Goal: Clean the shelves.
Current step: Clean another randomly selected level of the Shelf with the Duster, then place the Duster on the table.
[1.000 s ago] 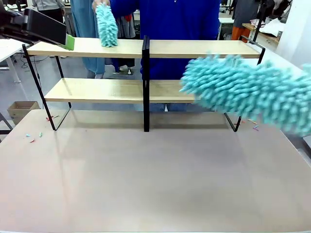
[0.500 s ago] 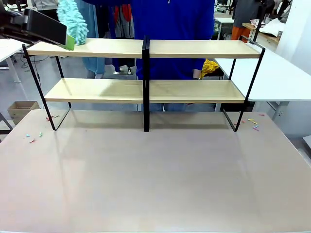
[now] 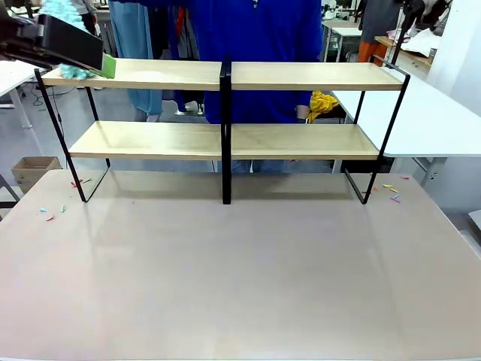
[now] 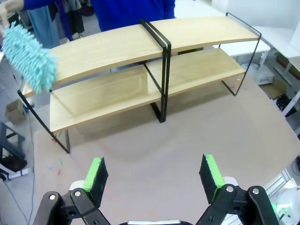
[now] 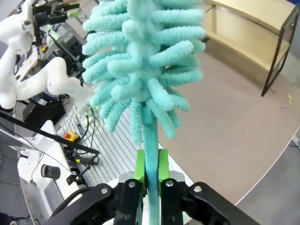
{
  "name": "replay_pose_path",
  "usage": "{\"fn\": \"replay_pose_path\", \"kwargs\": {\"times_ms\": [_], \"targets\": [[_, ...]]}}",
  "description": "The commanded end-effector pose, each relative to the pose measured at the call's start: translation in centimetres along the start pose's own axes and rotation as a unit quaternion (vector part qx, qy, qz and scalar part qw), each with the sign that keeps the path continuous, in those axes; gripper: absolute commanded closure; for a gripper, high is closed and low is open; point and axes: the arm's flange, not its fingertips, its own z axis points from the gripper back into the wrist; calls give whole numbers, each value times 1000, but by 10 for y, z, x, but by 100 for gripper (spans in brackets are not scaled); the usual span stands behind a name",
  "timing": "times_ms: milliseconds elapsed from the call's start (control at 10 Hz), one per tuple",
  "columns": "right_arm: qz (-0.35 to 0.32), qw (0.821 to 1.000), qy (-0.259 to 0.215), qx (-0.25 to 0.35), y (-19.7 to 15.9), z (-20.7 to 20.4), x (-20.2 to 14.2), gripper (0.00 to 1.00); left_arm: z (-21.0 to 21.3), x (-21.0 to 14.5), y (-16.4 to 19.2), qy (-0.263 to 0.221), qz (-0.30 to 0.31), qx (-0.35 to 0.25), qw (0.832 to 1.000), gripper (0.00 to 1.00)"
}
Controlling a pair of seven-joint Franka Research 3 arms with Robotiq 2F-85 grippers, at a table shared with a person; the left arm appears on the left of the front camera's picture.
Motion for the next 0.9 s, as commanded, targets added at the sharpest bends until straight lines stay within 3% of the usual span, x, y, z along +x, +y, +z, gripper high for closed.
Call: {"fn": "replay_pose_path", "kwargs": {"times_ms": [0,800], "targets": [[2,1000,-3,3,1,4,-2,88,0,-1,2,0,-6,1,1000,0],[2,1000,-3,3,1,4,-2,88,0,-1,2,0,-6,1,1000,0]]}}
